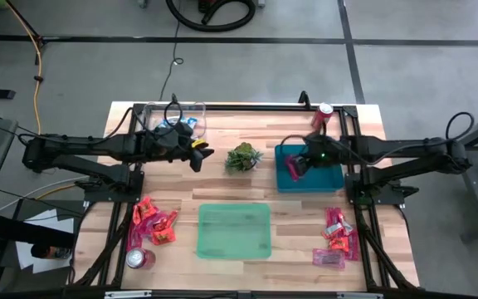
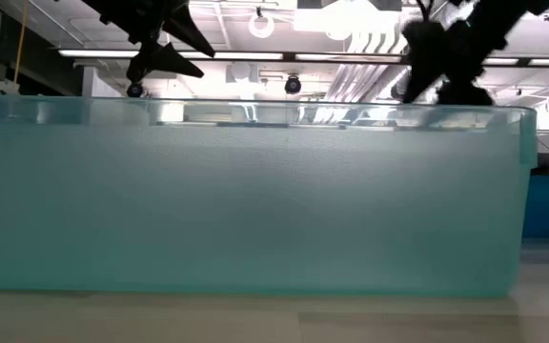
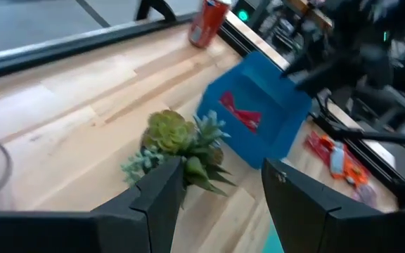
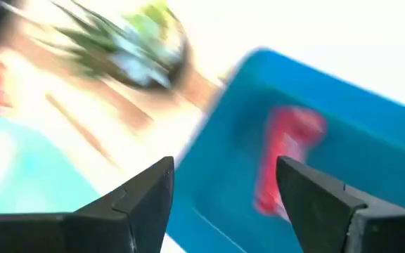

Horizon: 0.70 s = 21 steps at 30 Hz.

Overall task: Sort candy
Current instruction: Put the red candy into the blue bin

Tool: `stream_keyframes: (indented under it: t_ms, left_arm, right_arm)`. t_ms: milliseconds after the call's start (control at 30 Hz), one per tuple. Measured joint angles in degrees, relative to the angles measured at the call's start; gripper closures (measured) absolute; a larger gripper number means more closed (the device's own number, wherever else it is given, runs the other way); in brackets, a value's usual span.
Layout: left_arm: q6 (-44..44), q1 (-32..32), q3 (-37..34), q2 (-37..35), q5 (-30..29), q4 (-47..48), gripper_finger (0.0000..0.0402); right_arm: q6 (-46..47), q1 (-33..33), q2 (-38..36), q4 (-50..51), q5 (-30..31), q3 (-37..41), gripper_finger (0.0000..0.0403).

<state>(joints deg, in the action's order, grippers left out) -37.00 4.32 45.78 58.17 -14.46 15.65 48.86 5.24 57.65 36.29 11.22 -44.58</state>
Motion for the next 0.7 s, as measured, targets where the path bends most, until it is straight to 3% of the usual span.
stream_keyframes:
  t_ms: [233, 400, 500, 700]
  left_arm:
    - [-0.47, -1.18, 0.02, 0.0, 6.16, 2.65, 0.022]
    - [-5.27, -3.74, 0.04, 0.0, 14.46, 8.43, 0.022]
    - [-10.68, -6.7, 0.04, 0.0, 17.74, 15.73, 0.022]
    - [-31.93, -15.16, 0.07, 2.37, 16.87, 39.84, 0.022]
  right_arm:
    - [-7.0, -0.66, 0.0, -19.67, -3.37, -1.55, 0.0158]
    - [-7.98, -0.65, 0.0, -24.24, -4.3, -1.55, 0.0158]
    - [-8.73, -0.66, 0.0, -23.24, -4.34, -1.55, 0.0158]
    - [-9.62, -0.63, 0.02, -21.77, -4.36, -1.55, 0.0158]
